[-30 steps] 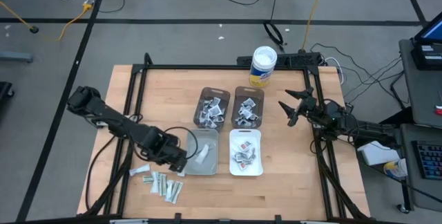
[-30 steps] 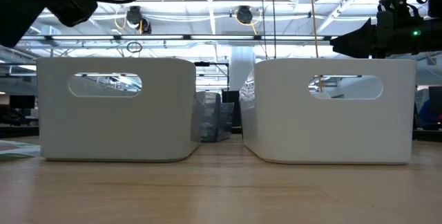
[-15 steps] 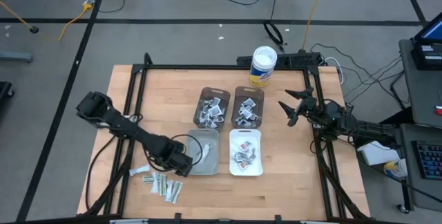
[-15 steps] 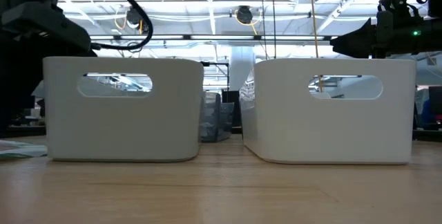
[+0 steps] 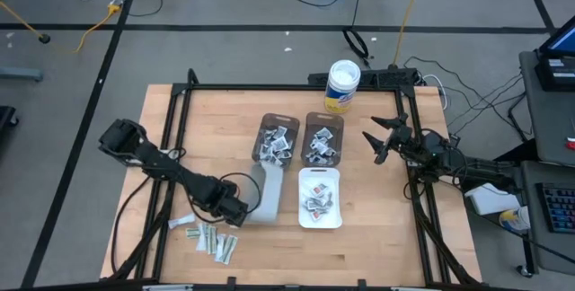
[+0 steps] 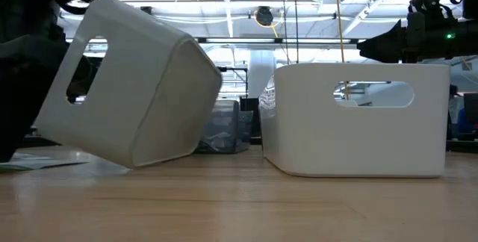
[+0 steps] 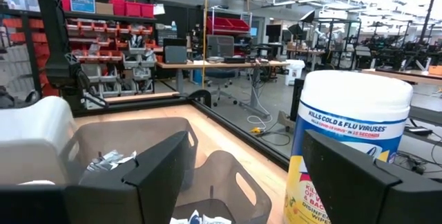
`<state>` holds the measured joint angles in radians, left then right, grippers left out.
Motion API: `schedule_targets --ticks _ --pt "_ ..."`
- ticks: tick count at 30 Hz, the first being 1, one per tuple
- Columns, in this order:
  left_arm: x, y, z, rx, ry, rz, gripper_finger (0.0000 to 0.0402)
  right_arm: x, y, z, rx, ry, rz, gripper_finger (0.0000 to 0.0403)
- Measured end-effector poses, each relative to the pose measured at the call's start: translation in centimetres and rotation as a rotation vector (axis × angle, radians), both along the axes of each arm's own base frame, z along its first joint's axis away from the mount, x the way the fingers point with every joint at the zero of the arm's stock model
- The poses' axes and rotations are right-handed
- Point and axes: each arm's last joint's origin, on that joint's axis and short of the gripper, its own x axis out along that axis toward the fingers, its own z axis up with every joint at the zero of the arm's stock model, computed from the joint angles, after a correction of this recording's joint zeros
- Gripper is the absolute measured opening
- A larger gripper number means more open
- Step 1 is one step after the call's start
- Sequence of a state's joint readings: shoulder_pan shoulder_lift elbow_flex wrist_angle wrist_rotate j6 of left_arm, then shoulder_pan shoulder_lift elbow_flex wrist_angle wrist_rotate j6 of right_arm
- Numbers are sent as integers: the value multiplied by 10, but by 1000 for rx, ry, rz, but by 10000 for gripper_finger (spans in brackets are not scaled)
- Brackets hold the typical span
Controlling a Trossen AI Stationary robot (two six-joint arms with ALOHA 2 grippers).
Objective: Pick & Place First Aid Supplies
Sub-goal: Put the green pad into the gray bin
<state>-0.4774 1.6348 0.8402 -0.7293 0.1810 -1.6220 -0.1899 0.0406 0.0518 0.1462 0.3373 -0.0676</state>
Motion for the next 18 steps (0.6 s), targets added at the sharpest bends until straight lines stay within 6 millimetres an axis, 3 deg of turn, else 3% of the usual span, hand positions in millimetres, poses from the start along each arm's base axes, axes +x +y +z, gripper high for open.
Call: schedule_targets --ticks 18 --pt "0 1 1 -19 6 -37 197 0 0 0 1 4 -1 279"
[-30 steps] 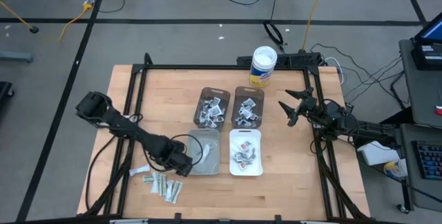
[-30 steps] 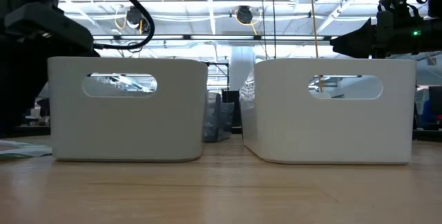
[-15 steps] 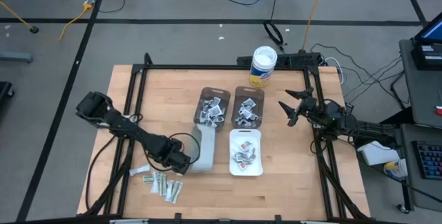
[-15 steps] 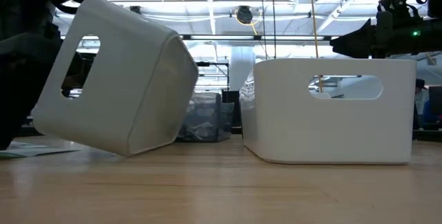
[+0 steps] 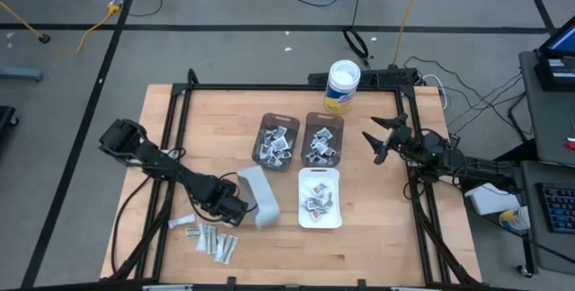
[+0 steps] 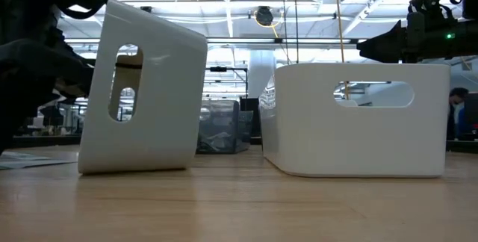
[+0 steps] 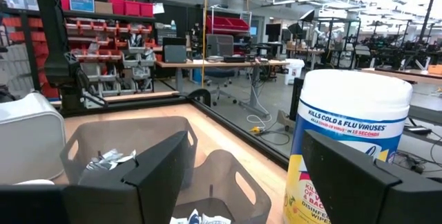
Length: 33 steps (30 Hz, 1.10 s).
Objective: Pick & Place First Aid Supplies
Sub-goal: Put the green pad into the gray bin
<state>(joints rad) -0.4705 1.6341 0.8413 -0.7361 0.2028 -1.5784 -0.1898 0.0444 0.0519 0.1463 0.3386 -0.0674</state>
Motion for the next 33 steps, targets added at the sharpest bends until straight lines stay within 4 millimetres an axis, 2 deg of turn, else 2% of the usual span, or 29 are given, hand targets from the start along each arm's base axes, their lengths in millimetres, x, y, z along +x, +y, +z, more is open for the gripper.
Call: schedule_targets --ticks 18,29,33 --pt "1 0 2 -53 33 3 109 0 0 0 0 0 0 279" --pt "5 1 25 -22 41 16 10 0 0 0 0 0 0 279" --pt "7 8 32 -23 9 42 8 0 0 0 0 0 0 279"
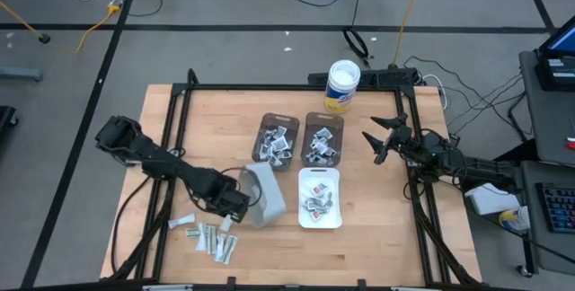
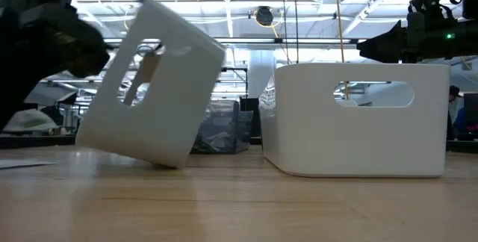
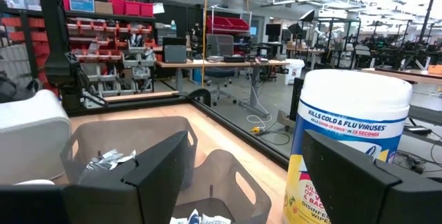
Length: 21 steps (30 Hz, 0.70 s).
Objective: Pick & Place First Aid Supplies
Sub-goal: Put the green pad into the gray bin
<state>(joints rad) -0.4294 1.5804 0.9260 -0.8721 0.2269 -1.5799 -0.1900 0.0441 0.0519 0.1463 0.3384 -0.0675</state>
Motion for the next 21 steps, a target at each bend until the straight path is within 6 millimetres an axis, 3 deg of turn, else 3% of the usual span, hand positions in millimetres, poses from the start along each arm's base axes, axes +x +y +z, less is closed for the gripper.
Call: schedule_targets --ticks 21 --pt "15 23 30 -12 -85 -11 2 0 0 0 0 0 0 279"
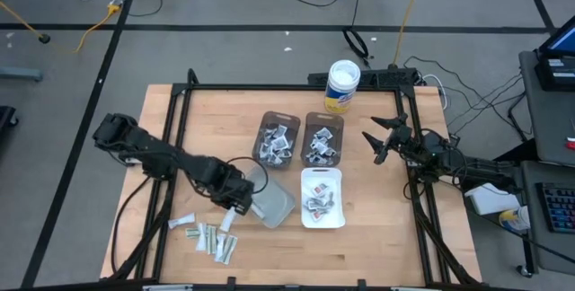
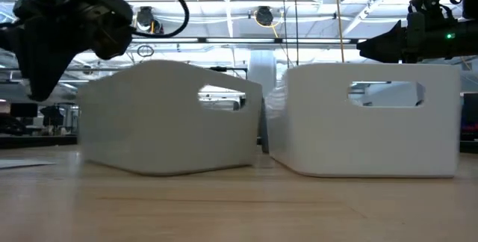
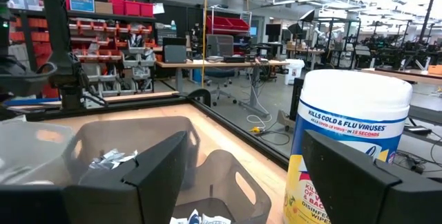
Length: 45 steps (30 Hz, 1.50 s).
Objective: Pick & Place First Aid Supplies
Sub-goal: Put the green pad into the gray bin
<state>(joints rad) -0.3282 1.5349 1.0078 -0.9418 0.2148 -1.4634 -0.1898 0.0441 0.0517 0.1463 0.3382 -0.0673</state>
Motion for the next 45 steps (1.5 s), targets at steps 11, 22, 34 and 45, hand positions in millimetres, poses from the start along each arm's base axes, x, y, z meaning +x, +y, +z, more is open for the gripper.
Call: schedule_targets --ticks 11,22,34,45 --pt "20 11 41 -14 -91 -24 1 0 0 0 0 0 0 279" --pt "65 23 66 1 -141 -96 1 0 0 0 0 0 0 279" --pt "109 10 13 -59 -76 -167 3 0 0 0 0 0 0 279" --pt "115 13 11 -21 -135 -194 156 0 0 0 0 0 0 279"
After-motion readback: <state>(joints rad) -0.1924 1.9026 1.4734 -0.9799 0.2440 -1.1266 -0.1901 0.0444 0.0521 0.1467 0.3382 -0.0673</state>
